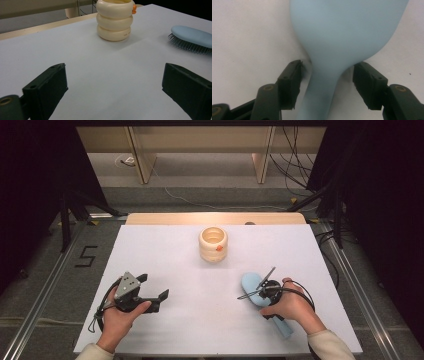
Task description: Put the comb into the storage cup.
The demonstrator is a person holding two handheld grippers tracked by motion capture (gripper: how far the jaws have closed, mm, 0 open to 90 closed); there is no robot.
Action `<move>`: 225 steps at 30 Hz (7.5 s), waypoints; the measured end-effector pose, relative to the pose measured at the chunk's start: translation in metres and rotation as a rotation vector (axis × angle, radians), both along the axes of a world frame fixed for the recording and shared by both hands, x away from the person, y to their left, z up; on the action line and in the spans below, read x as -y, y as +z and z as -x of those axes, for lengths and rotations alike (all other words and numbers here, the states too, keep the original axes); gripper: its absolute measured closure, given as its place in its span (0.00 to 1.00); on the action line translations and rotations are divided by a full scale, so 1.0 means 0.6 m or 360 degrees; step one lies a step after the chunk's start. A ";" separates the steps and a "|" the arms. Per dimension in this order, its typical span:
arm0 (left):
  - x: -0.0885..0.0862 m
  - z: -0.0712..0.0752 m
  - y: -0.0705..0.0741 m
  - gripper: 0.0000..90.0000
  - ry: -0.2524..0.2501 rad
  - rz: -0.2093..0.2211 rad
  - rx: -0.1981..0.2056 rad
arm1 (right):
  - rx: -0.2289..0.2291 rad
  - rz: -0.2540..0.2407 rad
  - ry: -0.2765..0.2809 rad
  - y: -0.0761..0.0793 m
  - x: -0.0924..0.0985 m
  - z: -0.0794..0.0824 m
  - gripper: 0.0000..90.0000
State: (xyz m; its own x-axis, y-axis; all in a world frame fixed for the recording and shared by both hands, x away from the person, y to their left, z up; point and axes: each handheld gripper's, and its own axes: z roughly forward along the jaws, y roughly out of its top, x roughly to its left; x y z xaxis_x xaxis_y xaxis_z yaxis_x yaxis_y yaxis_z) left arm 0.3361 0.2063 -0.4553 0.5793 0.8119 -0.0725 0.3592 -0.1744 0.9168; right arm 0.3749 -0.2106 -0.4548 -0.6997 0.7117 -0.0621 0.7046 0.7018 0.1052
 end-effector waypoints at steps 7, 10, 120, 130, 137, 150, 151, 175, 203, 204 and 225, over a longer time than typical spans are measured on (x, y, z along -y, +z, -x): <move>-0.001 0.000 0.000 0.06 -0.0001 0.0005 0.0000 | -0.0024 0.0009 -0.0012 0.000 -0.004 -0.002 0.52; -0.001 0.000 0.000 0.06 -0.0002 0.0005 0.0000 | -0.0042 -0.0007 -0.0034 0.000 -0.006 -0.003 0.55; -0.004 0.001 -0.001 0.10 0.0002 0.0020 0.0013 | 0.0151 -0.0325 -0.0157 0.046 0.002 0.001 0.78; -0.004 0.001 -0.001 0.10 0.0008 0.0021 0.0014 | 0.0204 -0.0376 -0.0149 0.050 0.003 0.001 0.78; -0.004 0.001 -0.001 0.10 0.0008 0.0023 0.0014 | 0.0226 -0.0390 -0.0142 0.050 0.002 0.001 0.78; -0.005 0.001 -0.001 0.10 0.0012 0.0024 0.0009 | 0.0312 -0.0448 -0.0104 0.056 0.000 0.001 0.78; -0.005 0.001 -0.001 0.10 0.0012 0.0024 0.0007 | 0.0332 -0.0460 -0.0102 0.057 0.000 0.001 0.78; -0.006 0.000 0.000 0.08 0.0008 0.0053 -0.0006 | 0.0528 -0.0567 -0.0046 0.068 0.003 -0.001 0.78; -0.008 0.000 0.003 0.00 0.0058 0.0056 0.0021 | 0.0712 -0.0669 0.0033 0.076 -0.001 -0.001 0.78; -0.008 0.000 0.004 0.00 0.0056 0.0063 0.0019 | 0.0723 -0.0671 0.0037 0.076 -0.002 -0.001 0.78; -0.008 0.001 0.003 0.00 0.0013 0.0065 0.0031 | 0.0831 -0.0762 0.0035 0.074 -0.015 0.002 0.78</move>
State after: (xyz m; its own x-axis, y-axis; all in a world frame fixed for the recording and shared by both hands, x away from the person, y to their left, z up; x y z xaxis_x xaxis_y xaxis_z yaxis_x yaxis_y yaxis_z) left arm 0.3356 0.2109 -0.4535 0.5744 0.8131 -0.0945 0.3427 -0.1340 0.9298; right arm 0.3739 -0.2018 -0.4105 -0.6784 0.7306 -0.0771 0.4640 0.5074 0.7261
